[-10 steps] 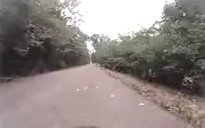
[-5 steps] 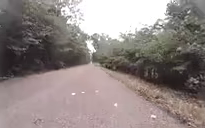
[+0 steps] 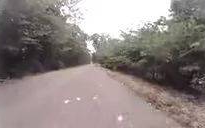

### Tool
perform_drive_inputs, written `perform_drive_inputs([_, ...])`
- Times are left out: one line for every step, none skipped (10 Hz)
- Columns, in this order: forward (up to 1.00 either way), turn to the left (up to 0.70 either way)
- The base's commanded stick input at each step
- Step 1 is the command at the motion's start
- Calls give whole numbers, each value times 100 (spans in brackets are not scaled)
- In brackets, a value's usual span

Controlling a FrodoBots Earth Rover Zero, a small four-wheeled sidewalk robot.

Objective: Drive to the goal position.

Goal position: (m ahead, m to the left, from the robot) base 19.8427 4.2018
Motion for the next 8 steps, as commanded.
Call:
perform_drive_inputs([70,0])
perform_drive_inputs([70,0])
perform_drive_inputs([70,0])
perform_drive_inputs([70,0])
perform_drive_inputs([70,0])
perform_drive_inputs([70,0])
perform_drive_inputs([70,0])
perform_drive_inputs([70,0])
